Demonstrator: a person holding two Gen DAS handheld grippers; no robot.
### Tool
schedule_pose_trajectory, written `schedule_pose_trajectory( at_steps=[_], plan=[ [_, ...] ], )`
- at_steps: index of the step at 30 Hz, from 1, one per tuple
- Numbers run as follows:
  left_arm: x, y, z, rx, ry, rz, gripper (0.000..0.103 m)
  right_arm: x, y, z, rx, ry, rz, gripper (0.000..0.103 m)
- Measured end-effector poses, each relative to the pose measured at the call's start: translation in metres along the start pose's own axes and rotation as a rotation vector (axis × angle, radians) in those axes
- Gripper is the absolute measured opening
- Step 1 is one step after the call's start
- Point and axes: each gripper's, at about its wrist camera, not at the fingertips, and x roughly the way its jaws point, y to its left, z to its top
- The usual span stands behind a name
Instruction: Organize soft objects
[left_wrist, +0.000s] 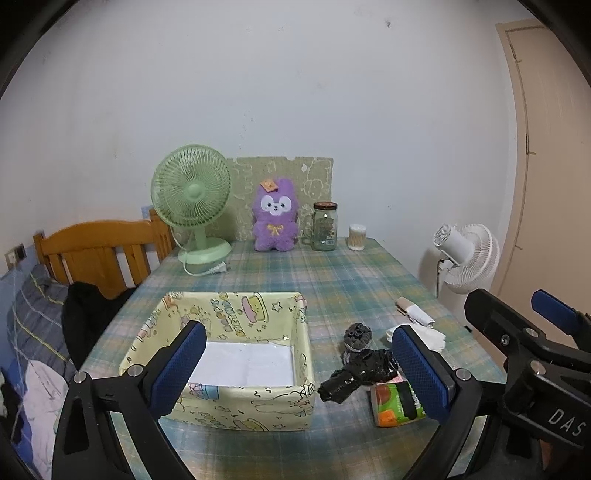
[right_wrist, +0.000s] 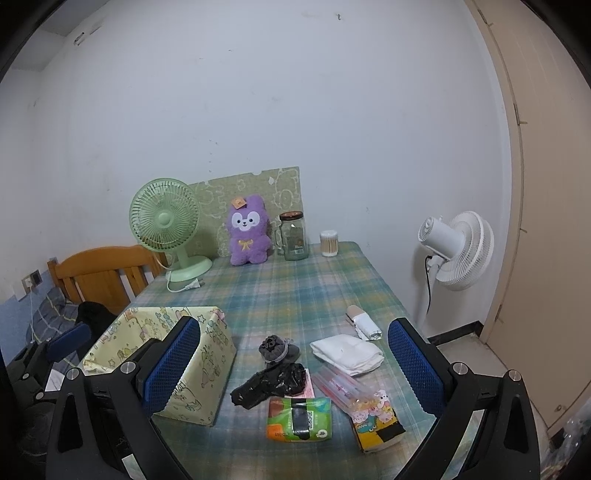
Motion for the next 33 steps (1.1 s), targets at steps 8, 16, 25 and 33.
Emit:
schedule_pose_trajectory(
  at_steps=[8, 16, 25, 33],
  plan=[
    [0.009, -0.017, -0.013, -0.006, 0.021, -0.018, 0.101, 0.002, -0.016, -0.009, 0.005, 0.012, -0.003, 0.103],
    [0.020, -0.039, -0.029, -0.014, 0.031, -0.035, 0.100, 0.007, -0.036, -0.022, 0.018, 0.028, -0.019, 0.103],
    [0.036, -0.066, -0.050, 0.023, 0.086, -0.068, 0.100, 0.019, -0.058, -0.045, 0.022, 0.060, -0.021, 0.103],
    [0.055, -0.082, -0.072, 0.021, 0.157, -0.106, 0.100, 0.033, -0.073, -0.066, 0.028, 0.080, -0.042, 0.101]
  ],
)
